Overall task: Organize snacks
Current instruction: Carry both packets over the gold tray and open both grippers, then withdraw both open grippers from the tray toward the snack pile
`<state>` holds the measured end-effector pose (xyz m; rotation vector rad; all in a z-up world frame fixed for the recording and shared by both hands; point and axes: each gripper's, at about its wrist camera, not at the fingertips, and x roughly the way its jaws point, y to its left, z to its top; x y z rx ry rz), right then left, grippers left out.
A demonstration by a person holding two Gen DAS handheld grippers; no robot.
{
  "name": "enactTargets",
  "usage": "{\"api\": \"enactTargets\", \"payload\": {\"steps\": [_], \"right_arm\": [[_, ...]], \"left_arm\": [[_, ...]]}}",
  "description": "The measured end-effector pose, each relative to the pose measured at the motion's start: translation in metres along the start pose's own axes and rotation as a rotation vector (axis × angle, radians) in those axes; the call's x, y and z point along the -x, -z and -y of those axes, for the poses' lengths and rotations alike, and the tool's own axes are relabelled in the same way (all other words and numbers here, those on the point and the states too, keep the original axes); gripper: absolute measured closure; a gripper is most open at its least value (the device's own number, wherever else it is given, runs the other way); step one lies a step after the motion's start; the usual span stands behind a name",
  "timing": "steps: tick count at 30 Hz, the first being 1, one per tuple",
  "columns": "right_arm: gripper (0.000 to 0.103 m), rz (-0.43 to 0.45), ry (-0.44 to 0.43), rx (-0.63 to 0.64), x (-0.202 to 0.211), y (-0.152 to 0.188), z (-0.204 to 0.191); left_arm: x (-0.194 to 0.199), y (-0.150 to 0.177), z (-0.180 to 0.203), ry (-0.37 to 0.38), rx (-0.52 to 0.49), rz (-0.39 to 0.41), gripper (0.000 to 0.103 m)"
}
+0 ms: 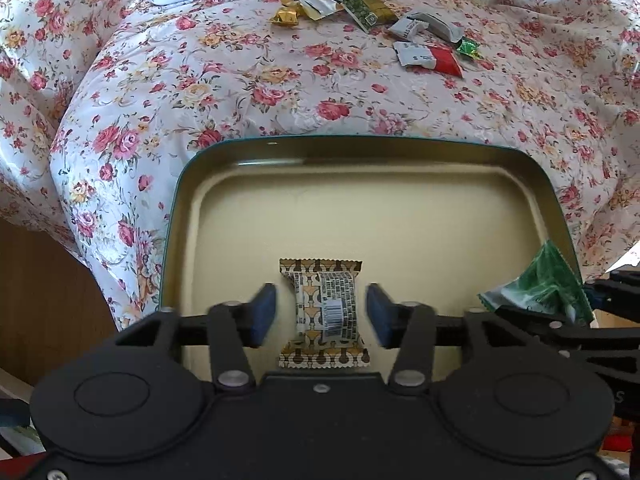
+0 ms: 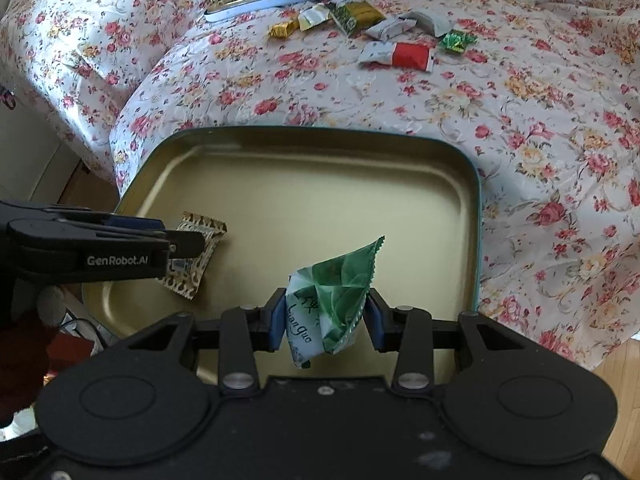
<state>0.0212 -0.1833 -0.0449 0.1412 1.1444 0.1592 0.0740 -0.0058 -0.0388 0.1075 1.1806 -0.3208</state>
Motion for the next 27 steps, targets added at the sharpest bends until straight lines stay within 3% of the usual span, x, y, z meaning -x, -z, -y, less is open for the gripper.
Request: {"api": "enactTargets", "payload": {"steps": [4, 6, 8, 16, 27], "right_arm": [[0.058, -0.018, -0.006, -0.005, 0.0, 0.0, 0.001], [0.049, -0.017, -0.007, -0.01, 0.0, 0.001, 0.001], [0.047, -0.011, -0.002, -0.011, 0.001, 0.0, 0.002], [0.047, 0.039, 0.002, -0.049, 0.006, -0.005, 0.009], [0.044, 0.152, 0.015, -0.055, 0.01, -0.024, 0.02]], "left_arm": [[0.0, 0.0, 0.001, 0.004, 0.003, -0.002, 0.045], [0.001, 0.0, 0.002, 0.007, 0.002, -0.002, 0.045], [0.001, -0.001, 0.003, 0.009, 0.001, -0.001, 0.045], [0.004, -0.001, 0.005, 0.029, 0.0, 0.022, 0.045], [0.011, -0.023, -0.003, 0.007, -0.018, 0.121, 0.045]]}}
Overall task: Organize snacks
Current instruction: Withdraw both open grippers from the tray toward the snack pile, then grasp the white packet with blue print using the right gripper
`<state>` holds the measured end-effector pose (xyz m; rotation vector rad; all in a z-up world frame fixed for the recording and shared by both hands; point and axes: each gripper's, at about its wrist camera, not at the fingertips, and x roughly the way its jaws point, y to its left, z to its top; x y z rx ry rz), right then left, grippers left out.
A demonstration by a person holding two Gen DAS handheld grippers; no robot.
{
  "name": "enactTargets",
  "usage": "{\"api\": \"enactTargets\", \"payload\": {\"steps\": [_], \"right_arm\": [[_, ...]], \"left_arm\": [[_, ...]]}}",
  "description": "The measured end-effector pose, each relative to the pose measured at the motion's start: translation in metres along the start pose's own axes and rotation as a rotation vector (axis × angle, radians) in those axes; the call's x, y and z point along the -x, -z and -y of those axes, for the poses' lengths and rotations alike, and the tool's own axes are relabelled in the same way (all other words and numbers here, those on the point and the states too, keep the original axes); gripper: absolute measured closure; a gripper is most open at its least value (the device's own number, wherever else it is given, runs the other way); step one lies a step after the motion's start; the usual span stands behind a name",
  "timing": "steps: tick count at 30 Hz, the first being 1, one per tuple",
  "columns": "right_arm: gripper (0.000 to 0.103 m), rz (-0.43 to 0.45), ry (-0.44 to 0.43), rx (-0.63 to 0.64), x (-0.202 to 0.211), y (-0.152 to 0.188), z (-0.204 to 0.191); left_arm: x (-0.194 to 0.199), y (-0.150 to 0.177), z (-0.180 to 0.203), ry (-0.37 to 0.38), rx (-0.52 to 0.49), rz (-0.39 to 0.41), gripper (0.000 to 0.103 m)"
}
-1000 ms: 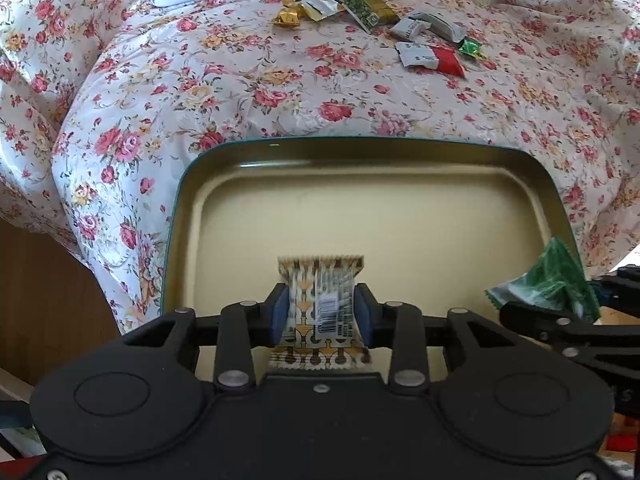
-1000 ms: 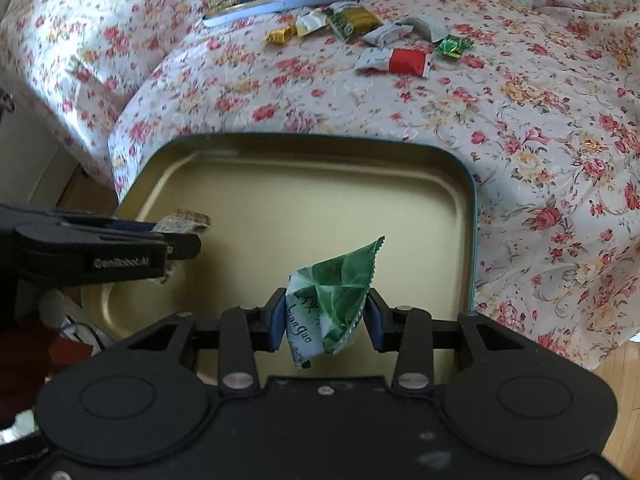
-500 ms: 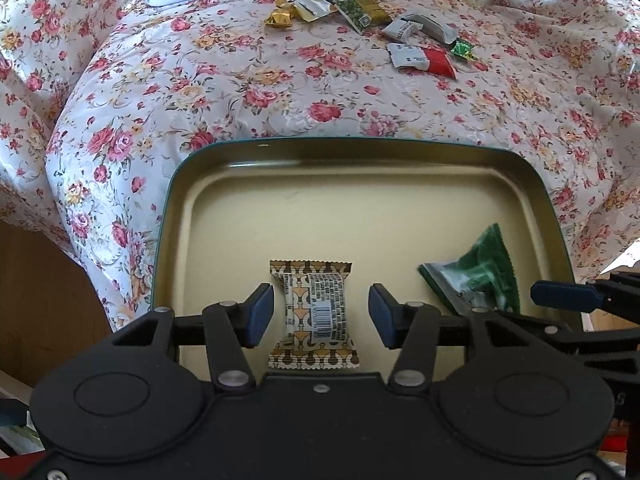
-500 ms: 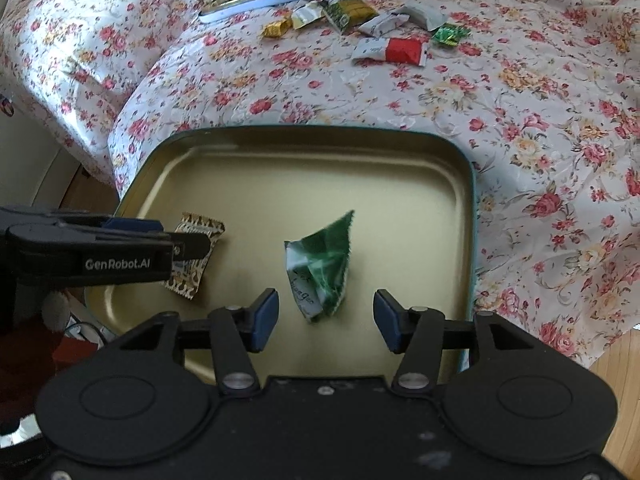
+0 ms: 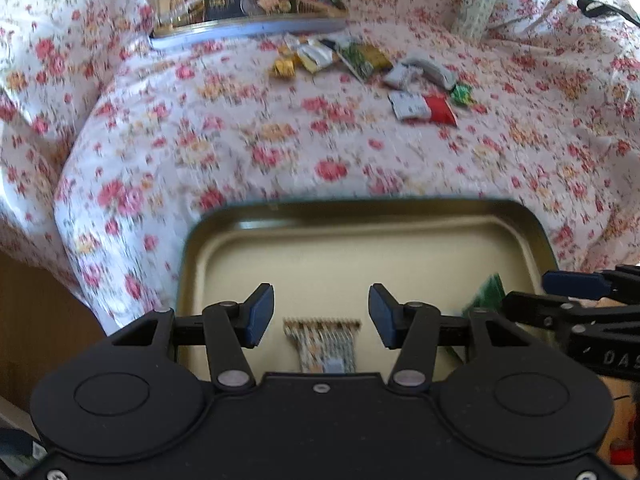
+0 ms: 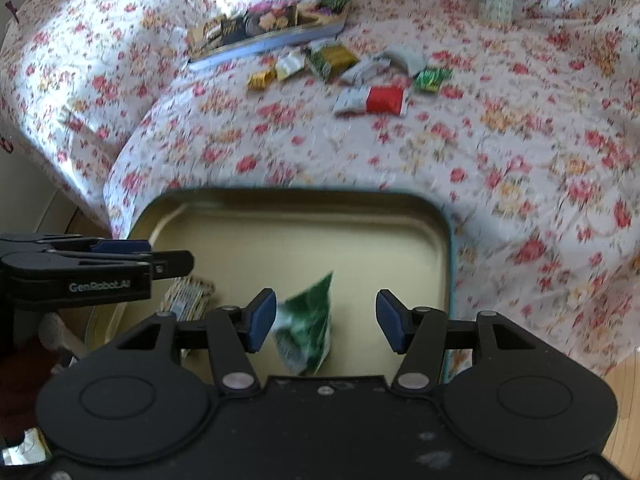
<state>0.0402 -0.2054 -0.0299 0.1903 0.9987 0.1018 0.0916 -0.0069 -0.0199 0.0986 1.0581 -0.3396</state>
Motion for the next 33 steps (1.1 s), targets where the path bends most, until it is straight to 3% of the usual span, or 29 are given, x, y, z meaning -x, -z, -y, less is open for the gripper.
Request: {"api": "enactTargets", "payload": {"steps": [12, 19, 25, 33], "right_arm": [[0.042, 0.177, 0.077, 0.012, -0.023, -0.056, 0.032], [0.039, 0.248, 0.13, 0.065, -0.047, -0.093, 0.048], [0.036, 0.293, 0.146, 0.084, -0.07, -0.119, 0.055], [0.032, 0.329, 0.143, 0.097, -0.091, -0.148, 0.056]], "left_arm": [[-0.015, -0.05, -0.023, -0.074, -0.029, 0.131, 0.043], [-0.046, -0.092, -0.035, -0.074, -0.007, 0.132, 0.043], [-0.068, -0.127, -0.03, -0.106, -0.02, 0.243, 0.042], [-0.101, -0.16, -0.019, -0.081, -0.061, 0.345, 0.039]]}}
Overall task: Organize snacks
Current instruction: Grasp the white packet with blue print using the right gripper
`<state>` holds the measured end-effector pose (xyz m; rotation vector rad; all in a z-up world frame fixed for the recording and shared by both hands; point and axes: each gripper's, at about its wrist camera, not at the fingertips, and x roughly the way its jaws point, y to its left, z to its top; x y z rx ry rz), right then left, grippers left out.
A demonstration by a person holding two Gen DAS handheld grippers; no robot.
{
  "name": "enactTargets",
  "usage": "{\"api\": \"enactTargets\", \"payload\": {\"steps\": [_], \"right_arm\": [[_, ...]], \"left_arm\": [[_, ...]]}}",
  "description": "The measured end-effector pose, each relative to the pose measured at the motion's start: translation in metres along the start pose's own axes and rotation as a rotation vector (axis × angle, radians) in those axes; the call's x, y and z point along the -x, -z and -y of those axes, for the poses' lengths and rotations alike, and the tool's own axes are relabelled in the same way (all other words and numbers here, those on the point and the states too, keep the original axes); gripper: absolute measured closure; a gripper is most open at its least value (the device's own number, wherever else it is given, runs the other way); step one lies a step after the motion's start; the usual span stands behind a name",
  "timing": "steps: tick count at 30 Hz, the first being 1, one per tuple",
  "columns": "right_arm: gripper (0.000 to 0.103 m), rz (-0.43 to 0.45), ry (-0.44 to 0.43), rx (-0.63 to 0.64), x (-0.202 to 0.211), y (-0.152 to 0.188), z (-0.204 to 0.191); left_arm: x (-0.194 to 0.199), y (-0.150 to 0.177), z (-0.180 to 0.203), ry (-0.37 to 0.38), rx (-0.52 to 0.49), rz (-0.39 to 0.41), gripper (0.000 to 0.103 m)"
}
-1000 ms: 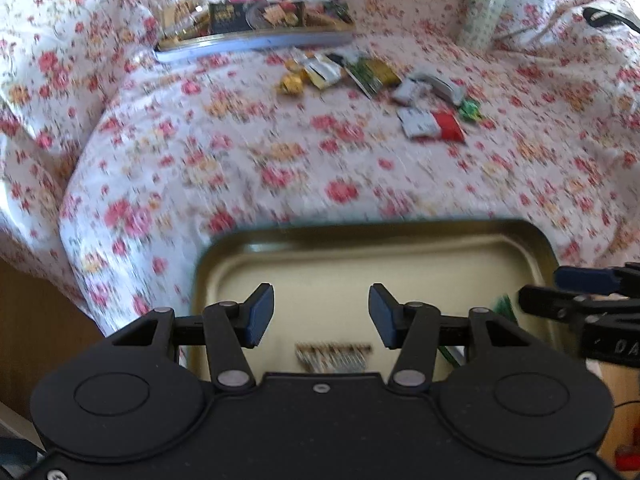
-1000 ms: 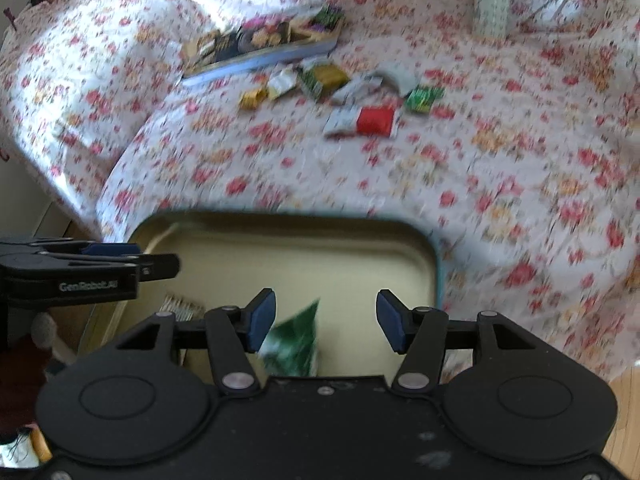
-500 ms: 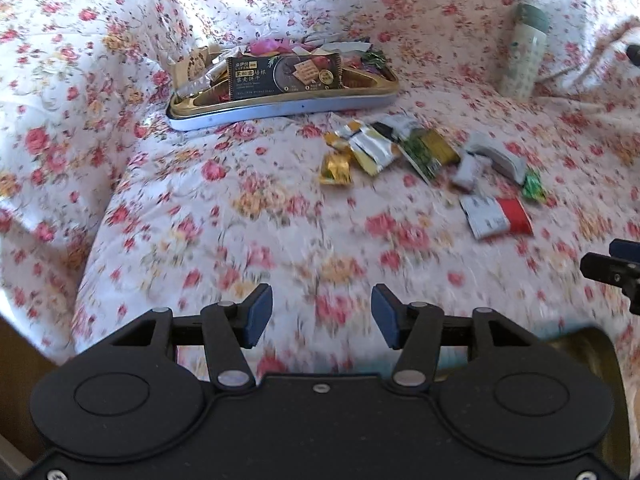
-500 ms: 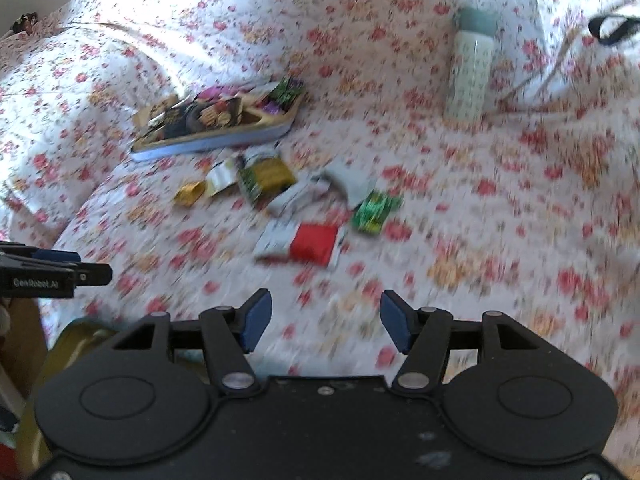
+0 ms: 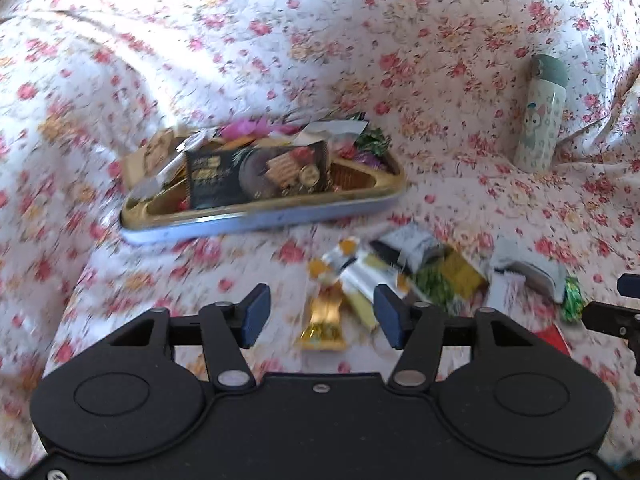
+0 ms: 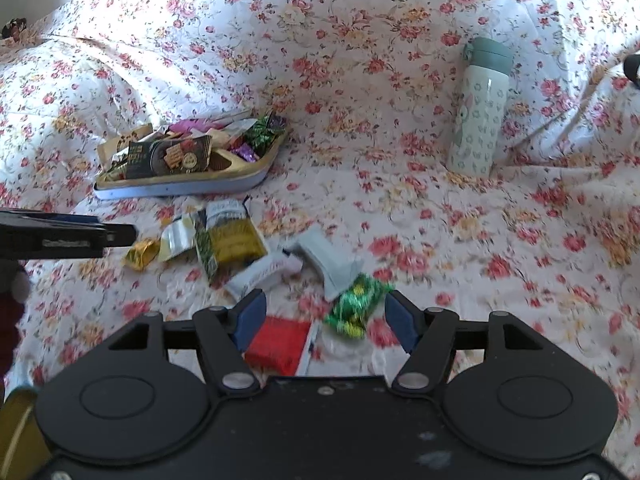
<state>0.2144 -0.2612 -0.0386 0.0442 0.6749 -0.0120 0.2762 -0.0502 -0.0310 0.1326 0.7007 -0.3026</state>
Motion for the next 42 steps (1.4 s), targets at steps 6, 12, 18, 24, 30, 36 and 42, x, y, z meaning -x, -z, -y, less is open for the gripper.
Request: {"api": "enactTargets", "payload": {"steps": [6, 12, 18, 24, 30, 36, 42], "right_arm": [[0.029, 0.017, -0.006, 0.033, -0.014, -0.008, -0.006], [0.029, 0.012, -0.006, 0.042, -0.025, -0.01, -0.01], [0.029, 0.019, -0.007, 0.059, -0.031, -0.013, -0.014], [0.029, 0.018, 0.023, 0.09, -0.049, -0.018, -0.014], [0.029, 0.01, 0.04, 0.068, -0.065, -0.027, -0.011], [0.029, 0.043, -0.052, 0.086, -0.074, -0.051, -0.04], [0.029, -0.044, -0.108, 0.062, -0.108, -0.069, -0.061]], "left_arm": [[-0.033, -0.006, 0.006, 0.037, 0.034, -0.027, 0.038], [-0.052, -0.004, 0.003, 0.011, 0.06, -0.042, 0.03], [-0.054, 0.004, -0.014, 0.019, 0.094, -0.032, 0.025], [-0.056, 0.013, -0.021, 0.017, 0.084, 0.009, 0.025], [-0.055, 0.016, -0.021, 0.032, 0.088, 0.033, 0.025], [-0.054, 0.017, -0.023, 0.043, 0.103, 0.042, 0.025], [-0.051, 0.018, -0.028, 0.063, 0.142, 0.051, 0.026]]}}
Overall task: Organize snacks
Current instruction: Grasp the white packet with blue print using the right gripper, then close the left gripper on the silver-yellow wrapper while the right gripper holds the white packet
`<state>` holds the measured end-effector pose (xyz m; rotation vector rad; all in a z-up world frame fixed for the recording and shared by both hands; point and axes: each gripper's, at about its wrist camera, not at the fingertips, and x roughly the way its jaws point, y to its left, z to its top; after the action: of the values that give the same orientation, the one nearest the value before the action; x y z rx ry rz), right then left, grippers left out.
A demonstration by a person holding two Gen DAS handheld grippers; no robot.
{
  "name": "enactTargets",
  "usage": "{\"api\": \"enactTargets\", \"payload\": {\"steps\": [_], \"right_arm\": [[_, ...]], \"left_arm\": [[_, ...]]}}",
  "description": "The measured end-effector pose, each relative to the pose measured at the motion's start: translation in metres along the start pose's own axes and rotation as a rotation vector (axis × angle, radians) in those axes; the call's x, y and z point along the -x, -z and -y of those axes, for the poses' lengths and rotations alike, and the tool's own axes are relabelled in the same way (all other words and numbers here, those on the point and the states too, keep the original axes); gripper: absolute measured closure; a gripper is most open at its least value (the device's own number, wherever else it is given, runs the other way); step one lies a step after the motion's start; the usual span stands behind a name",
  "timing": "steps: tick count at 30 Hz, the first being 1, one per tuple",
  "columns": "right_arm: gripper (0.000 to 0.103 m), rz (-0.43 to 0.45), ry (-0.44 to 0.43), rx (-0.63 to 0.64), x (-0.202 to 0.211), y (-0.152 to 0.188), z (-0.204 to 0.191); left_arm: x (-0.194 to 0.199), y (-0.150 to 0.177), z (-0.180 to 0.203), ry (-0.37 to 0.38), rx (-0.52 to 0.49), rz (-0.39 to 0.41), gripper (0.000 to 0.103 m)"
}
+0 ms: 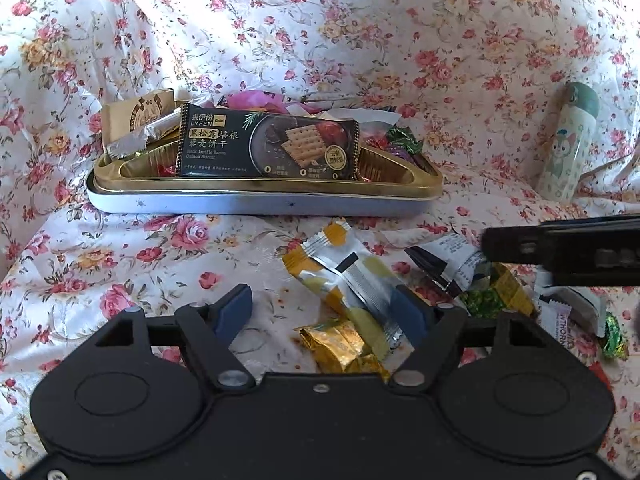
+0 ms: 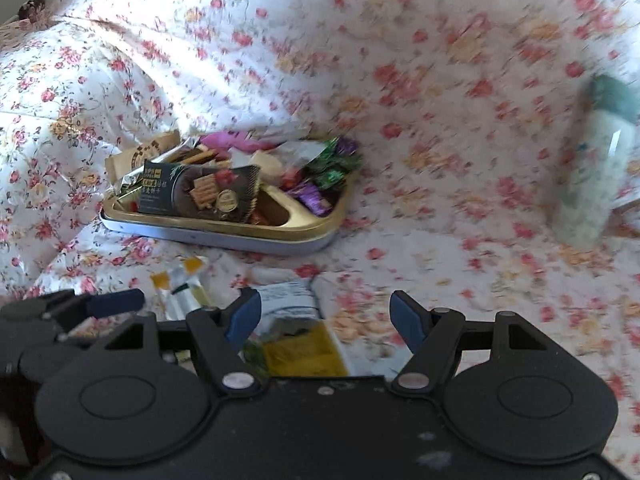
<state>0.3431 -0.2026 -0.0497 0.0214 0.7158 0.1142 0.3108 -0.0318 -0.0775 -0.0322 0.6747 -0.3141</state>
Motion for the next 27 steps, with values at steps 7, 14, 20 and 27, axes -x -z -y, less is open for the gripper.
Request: {"api": "enactTargets", "payload": {"steps": [7, 14, 20, 27], "right_arm": [[0.029, -0.05, -0.001, -0.025, -0.026, 0.001, -0.003], [0.033, -0.065, -0.007, 0.007, -0.035, 0.007, -0.008], [0.054, -0.046, -0.014, -0.025, -0.028, 0.008, 0.002], [0.055, -0.022, 0.073, -0.1, -0.011, 0.013, 0.035]], "left_arm": [[0.001, 0.0, -0.001, 0.006, 0.009, 0.002, 0.026], [0.001, 0.0, 0.0, 0.007, 0.014, 0.002, 0.026], [0.001, 0.0, 0.0, 0.006, 0.016, 0.003, 0.026], [0.0, 0.0, 0.0, 0.001, 0.007, 0.001, 0.026]]}}
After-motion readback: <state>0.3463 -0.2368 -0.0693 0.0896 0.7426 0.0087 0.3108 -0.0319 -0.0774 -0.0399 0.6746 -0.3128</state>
